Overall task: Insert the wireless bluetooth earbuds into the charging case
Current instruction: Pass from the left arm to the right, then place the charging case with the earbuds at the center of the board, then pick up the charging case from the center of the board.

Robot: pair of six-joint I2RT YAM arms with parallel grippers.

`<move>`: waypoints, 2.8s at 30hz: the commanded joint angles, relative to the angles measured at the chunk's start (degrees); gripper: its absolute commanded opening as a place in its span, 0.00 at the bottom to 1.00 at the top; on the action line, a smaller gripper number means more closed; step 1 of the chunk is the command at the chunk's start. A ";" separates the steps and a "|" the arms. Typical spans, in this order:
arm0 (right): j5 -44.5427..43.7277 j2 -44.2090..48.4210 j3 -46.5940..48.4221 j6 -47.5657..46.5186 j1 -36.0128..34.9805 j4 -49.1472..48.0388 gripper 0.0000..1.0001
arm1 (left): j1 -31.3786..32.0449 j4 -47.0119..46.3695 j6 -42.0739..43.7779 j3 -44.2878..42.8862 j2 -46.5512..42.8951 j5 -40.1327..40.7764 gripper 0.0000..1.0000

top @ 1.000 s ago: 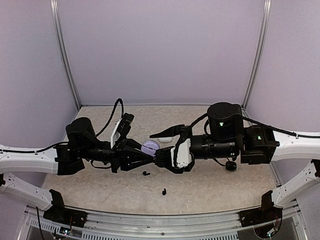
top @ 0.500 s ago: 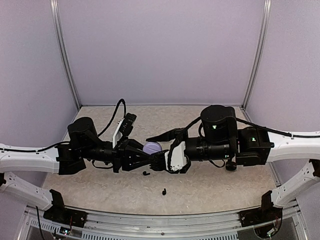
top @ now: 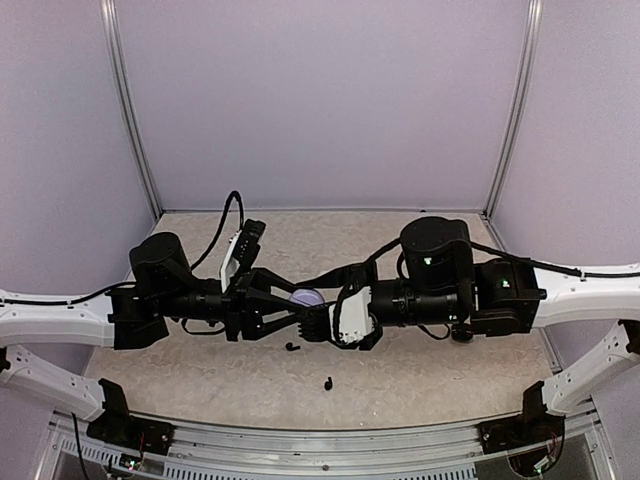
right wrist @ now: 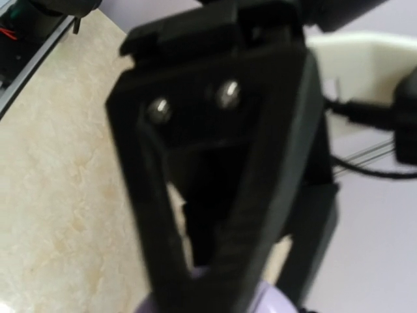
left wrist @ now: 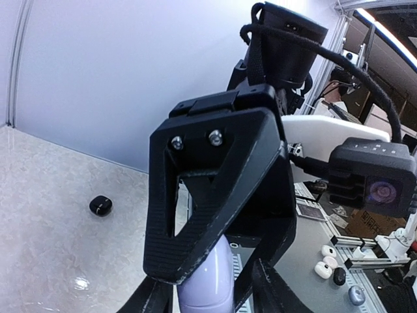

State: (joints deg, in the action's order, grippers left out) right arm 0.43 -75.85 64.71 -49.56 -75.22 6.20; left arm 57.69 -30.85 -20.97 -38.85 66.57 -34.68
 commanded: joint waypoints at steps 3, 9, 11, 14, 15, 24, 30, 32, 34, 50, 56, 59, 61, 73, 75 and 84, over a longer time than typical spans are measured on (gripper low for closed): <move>0.24 3.12 -2.12 3.34 1.13 -2.79 0.38 | -0.92 -0.78 1.59 0.00 -2.64 2.61 0.48; 2.57 5.40 -6.53 11.37 9.37 -7.29 0.38 | -2.81 -1.03 1.98 3.08 -5.80 9.70 0.69; 4.59 5.39 -8.40 16.73 14.56 -9.27 0.38 | -2.98 0.25 2.89 3.86 -7.93 15.89 0.88; 7.98 3.75 -10.93 24.51 22.52 -11.78 0.39 | -3.31 2.54 3.17 4.34 -11.15 25.91 0.99; 8.96 2.57 -11.24 26.40 24.72 -11.85 0.38 | -3.55 3.37 3.09 4.47 -12.03 28.60 0.99; 15.50 -13.74 -7.46 39.74 37.89 -12.97 0.37 | -4.61 9.16 0.52 4.18 -15.24 46.24 0.99; 17.63 -25.14 -1.65 41.44 39.56 -12.05 0.36 | -4.78 11.65 -0.06 3.74 -15.14 48.37 0.99; 17.74 -28.09 -0.05 41.83 39.95 -11.95 0.36 | -4.93 12.17 0.11 3.87 -15.39 48.46 0.99; 18.05 -30.97 1.71 41.93 40.29 -11.37 0.36 | -4.95 12.39 0.06 4.08 -15.57 48.44 0.99; 20.90 -43.95 7.81 42.45 42.89 -10.88 0.41 | -5.20 12.37 0.93 4.97 -15.59 48.20 0.99; 21.22 -45.19 9.04 42.75 42.88 -10.84 0.58 | -5.23 12.72 0.93 5.42 -16.11 48.16 0.99; 20.50 -44.73 9.21 42.48 42.94 -10.65 0.68 | -5.22 13.27 1.06 5.54 -16.33 48.12 0.99; 19.81 -43.75 9.08 42.17 42.86 -10.36 0.72 | -5.22 13.59 1.32 5.45 -16.59 48.23 0.99; 9.22 -21.49 2.66 43.20 42.90 -9.87 0.98 | -5.31 14.06 1.42 5.92 -17.73 48.81 0.99; 6.90 -16.58 0.46 45.47 42.89 -9.25 0.99 | -5.31 14.00 1.24 6.13 -17.85 48.76 0.99; 5.14 -4.17 -1.40 61.47 44.27 15.98 0.99 | -5.31 14.11 0.41 6.20 -17.90 49.13 0.99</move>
State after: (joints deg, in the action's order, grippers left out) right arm 8.62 -80.62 65.41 1.89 -32.10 5.54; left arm 52.80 -17.39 -20.16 -33.39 49.19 13.74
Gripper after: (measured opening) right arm 0.994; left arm 0.990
